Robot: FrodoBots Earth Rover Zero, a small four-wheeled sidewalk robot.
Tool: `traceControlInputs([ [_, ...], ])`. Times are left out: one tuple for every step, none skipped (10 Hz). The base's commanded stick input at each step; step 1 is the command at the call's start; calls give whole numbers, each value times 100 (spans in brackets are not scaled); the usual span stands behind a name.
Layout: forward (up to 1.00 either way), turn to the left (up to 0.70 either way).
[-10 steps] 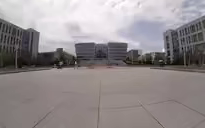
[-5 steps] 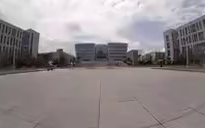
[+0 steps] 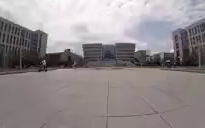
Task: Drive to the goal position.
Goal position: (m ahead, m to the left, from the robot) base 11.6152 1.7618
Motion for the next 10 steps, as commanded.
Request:
traceControlInputs([
  [100,1],
  [100,3],
  [100,22],
  [100,40],
  [100,37],
  [100,28],
  [100,12],
  [100,3],
  [100,2],
  [100,2],
])
